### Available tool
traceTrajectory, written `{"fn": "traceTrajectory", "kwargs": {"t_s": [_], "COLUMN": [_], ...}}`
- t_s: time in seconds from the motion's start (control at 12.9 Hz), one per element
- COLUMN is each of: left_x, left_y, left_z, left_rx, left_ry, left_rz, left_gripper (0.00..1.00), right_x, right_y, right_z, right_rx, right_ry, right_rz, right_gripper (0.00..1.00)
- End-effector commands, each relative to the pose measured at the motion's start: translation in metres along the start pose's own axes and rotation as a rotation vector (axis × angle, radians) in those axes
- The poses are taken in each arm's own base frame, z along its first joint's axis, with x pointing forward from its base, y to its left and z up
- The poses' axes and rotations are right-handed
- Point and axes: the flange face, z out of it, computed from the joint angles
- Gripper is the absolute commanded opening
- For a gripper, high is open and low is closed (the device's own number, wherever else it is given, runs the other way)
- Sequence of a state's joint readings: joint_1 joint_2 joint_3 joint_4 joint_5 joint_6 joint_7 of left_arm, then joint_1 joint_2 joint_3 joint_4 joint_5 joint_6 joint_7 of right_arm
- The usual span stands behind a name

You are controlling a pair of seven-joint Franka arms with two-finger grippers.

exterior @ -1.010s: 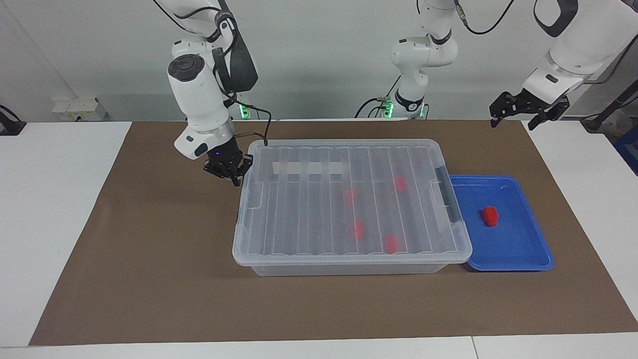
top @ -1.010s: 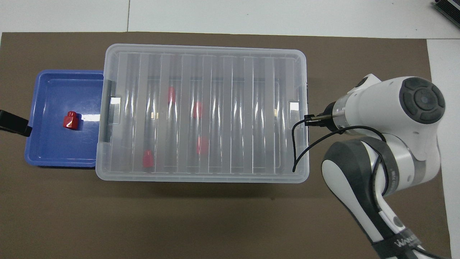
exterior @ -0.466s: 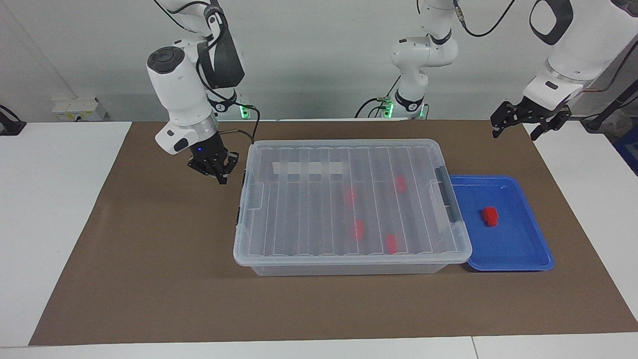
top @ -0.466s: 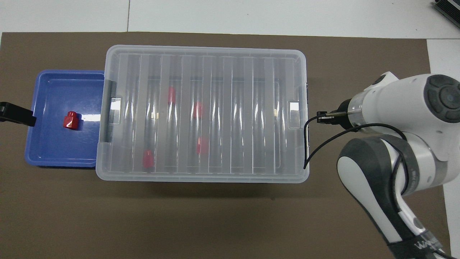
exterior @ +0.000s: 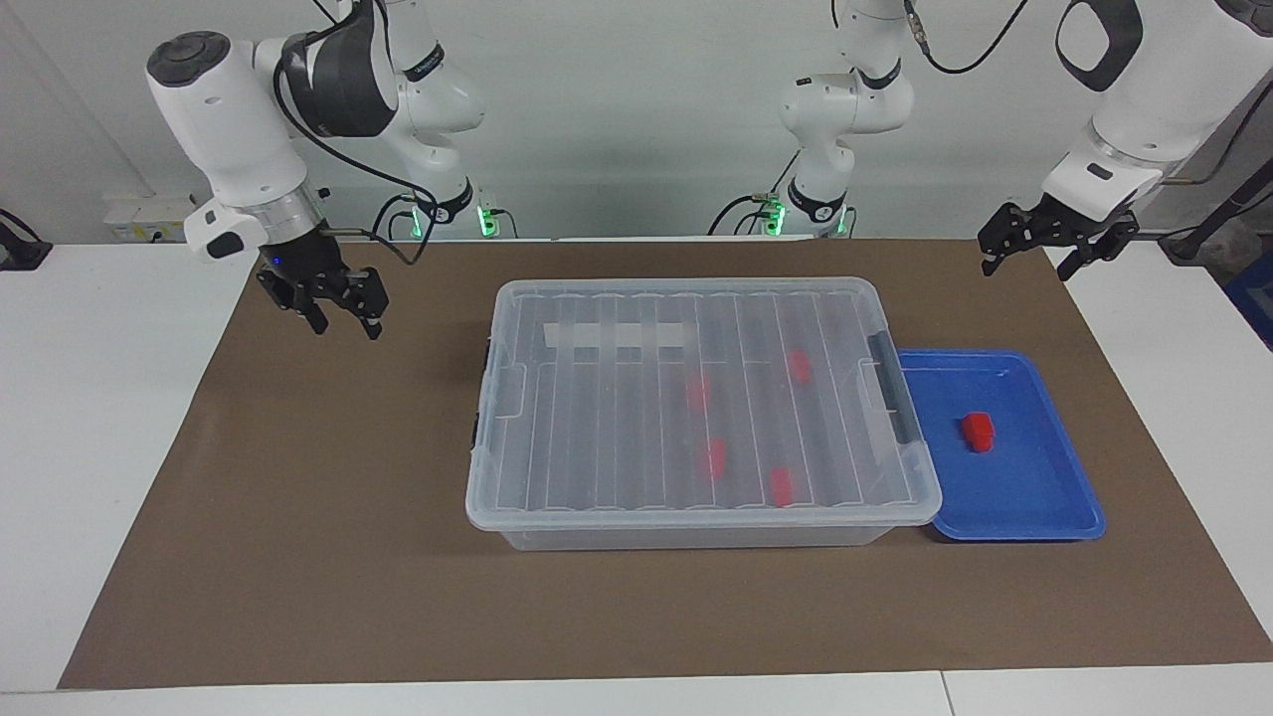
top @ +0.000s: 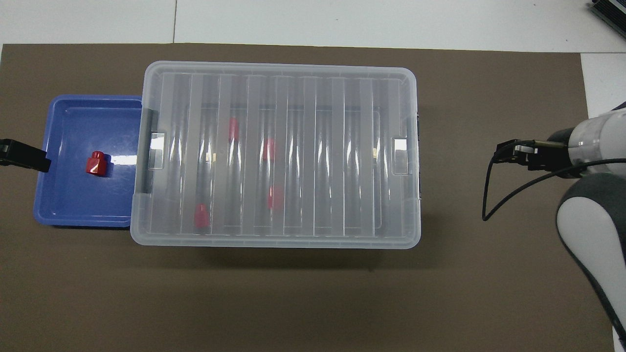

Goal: Place red block in blue tray from box

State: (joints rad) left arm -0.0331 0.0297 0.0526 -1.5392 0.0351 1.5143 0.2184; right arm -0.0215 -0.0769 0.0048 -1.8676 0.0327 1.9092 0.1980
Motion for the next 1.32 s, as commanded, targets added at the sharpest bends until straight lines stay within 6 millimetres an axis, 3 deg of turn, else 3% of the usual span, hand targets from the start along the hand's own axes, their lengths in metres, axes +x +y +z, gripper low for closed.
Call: {"fn": "traceTrajectory", "kwargs": {"t_s": [0.0,0.23,0.39,0.62,0.85,1.24], "left_x": [-0.008,-0.007,-0.009,-0.009,-0.01,-0.01], "left_y": [0.001,0.005,0.0,-0.001,-0.001,-0.001], "left_z": [-0.004,-0.004,-0.004,-0.002,-0.003,-0.003], "left_rx": [0.018,0.018,0.018,0.017,0.017,0.017], "left_ry": [0.008,0.008,0.008,0.007,0.007,0.007], "left_rz": [-0.007,0.0,-0.01,-0.011,-0.013,-0.011], "left_gripper": [1.0,1.0,1.0,1.0,1.0,1.0], "right_x": [0.016,0.027,0.03,0.02,0.003,0.003], "right_y": [0.009,0.007,0.008,0.019,0.018,0.017], "right_z": [-0.028,-0.059,-0.07,-0.067,-0.058,-0.057], "right_rx": [-0.049,-0.059,-0.08,-0.076,-0.085,-0.093], "right_ry": [0.007,-0.046,-0.077,-0.113,-0.156,-0.142], "right_rz": [0.019,0.023,0.023,0.039,0.035,0.031], "right_gripper": [1.0,1.0,1.0,1.0,1.0,1.0]}}
